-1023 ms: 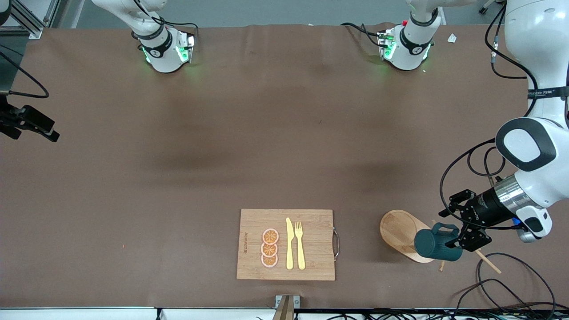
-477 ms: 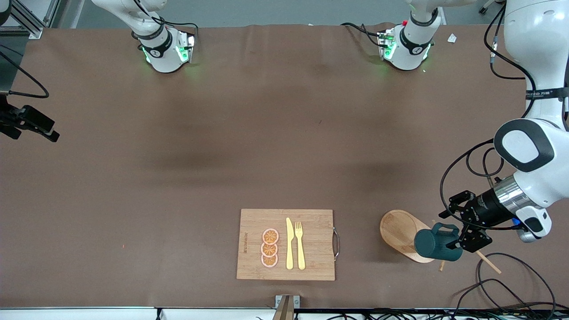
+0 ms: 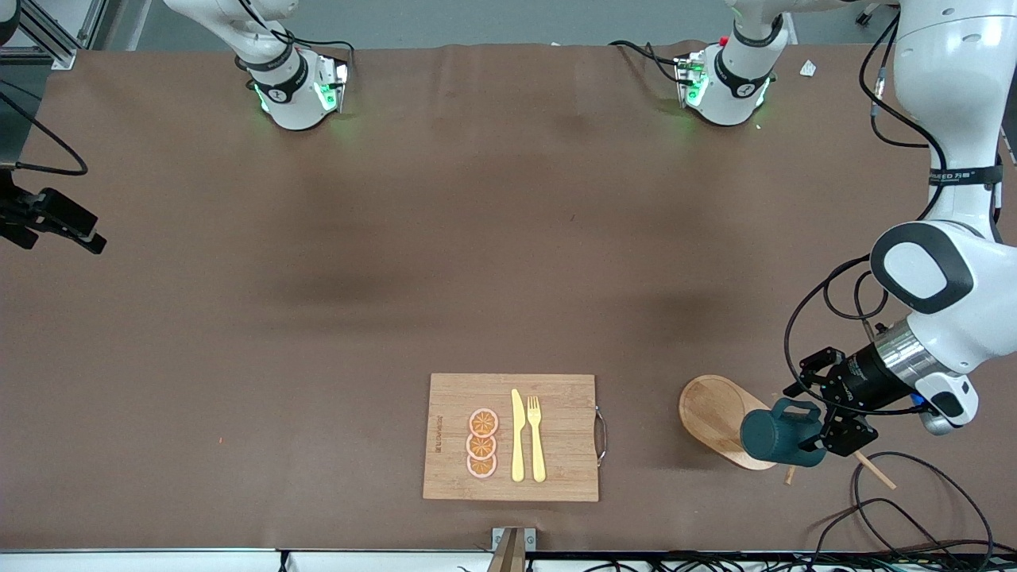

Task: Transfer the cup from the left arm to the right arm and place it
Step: 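Reach the left gripper to the teal mug on the wooden stand, then close the left gripper on the teal mug's rim, then lift the teal mug off the stand with the left gripper, then lower the teal mug onto the table and open the left gripper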

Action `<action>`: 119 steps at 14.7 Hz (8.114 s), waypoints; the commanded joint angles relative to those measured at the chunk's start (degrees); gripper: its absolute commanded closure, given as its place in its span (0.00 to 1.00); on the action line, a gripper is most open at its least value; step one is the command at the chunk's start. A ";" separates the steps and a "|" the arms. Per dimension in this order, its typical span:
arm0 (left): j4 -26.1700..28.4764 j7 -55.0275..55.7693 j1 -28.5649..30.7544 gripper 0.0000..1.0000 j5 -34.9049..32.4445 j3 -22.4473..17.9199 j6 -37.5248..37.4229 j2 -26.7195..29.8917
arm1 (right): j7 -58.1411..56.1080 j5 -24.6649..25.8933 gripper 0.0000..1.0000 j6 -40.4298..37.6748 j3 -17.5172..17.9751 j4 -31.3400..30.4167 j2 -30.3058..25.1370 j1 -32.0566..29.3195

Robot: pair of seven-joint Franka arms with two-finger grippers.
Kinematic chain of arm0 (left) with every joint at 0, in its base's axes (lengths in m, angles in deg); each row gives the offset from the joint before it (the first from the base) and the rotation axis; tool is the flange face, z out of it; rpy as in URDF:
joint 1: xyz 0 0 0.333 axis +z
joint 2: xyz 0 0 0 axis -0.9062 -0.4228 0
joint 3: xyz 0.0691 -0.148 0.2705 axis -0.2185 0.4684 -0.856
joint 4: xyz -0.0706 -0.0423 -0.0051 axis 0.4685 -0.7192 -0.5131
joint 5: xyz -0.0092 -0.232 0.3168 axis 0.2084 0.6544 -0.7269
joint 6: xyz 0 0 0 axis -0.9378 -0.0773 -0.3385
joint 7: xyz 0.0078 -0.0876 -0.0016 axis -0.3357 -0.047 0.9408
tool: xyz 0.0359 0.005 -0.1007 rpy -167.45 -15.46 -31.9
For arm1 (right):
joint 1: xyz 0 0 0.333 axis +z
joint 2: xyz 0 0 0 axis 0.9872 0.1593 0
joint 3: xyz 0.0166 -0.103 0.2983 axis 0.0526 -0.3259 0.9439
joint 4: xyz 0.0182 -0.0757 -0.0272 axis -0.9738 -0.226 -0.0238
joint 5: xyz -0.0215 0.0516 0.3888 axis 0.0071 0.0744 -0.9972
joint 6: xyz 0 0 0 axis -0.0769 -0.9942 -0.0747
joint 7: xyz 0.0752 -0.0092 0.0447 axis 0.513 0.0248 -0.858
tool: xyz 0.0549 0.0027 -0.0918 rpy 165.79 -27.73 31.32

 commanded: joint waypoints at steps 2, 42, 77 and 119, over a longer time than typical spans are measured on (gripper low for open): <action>0.48 0.74 -1.45 0.00 1.12 -0.11 3.59 -0.77 | -0.60 -0.10 0.00 0.66 0.30 -1.79 -1.71 -0.39; -0.05 8.98 -4.08 0.34 0.07 3.05 4.12 2.47 | -0.60 -0.18 0.00 0.66 0.30 -1.79 -1.71 -0.39; -6.72 38.34 -49.44 0.38 -84.64 2.26 4.47 -12.11 | -0.60 -0.18 0.00 0.57 0.30 -1.79 -1.71 -0.39; -7.87 71.49 -76.16 0.01 -104.37 0.95 -23.83 -18.37 | -0.60 -0.18 0.00 0.48 0.30 -1.70 -1.19 -0.39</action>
